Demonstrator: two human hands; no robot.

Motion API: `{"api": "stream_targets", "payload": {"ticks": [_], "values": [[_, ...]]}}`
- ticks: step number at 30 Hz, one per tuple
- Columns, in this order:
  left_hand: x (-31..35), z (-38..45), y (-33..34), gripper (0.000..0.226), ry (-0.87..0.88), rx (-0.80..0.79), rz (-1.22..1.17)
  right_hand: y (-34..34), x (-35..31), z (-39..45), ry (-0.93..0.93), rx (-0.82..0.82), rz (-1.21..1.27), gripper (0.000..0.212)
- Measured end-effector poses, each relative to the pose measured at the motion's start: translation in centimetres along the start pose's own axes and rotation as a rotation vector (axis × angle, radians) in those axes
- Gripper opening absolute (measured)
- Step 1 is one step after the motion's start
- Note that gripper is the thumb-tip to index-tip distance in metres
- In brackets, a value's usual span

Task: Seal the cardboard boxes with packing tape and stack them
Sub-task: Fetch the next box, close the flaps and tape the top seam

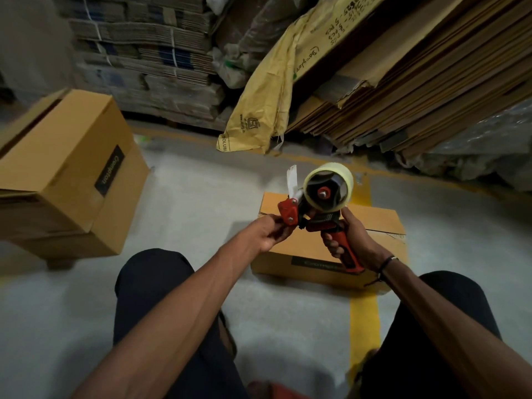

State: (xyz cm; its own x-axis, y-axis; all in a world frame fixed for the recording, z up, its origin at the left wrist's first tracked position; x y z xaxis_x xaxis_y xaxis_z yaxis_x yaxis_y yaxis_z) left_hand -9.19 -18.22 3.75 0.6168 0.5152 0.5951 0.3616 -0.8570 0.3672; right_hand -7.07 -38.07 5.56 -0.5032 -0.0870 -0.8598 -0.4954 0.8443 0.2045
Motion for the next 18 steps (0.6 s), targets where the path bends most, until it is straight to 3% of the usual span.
{"api": "stream_targets", "payload": {"ticks": [3, 7, 13, 18], "values": [[0.4, 1.3, -0.9, 0.019, 0.128, 0.162, 0.189, 0.0, 0.4, 0.5, -0.008, 0.002, -0.059, 0.081], [0.6, 2.7, -2.2, 0.024, 0.221, 0.343, 0.198, -0.5, 0.2, 1.4, -0.022, -0.013, -0.204, 0.084], [0.4, 4.8, -2.4, 0.025, 0.164, 0.281, 0.061, -2.1, -1.1, 4.5, -0.06, -0.006, -0.32, 0.082], [4.4, 8.0, -3.5, 0.035, 0.368, 0.45, 0.305, -2.9, -3.1, 7.5, -0.083, 0.036, -0.443, 0.079]]}}
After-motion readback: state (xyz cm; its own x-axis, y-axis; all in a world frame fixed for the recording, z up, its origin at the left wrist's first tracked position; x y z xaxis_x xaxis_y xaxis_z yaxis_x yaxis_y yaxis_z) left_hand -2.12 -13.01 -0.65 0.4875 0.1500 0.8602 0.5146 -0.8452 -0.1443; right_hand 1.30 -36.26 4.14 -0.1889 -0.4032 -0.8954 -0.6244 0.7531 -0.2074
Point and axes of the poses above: each hand's wrist, its own z-axis towards the middle knuckle, its own y-axis out of the palm, x = y × z, the point moved 5 cm from there along z, towards the middle knuckle, and after that the axes turned 2 degrees about -y, right-handed, at the moved point
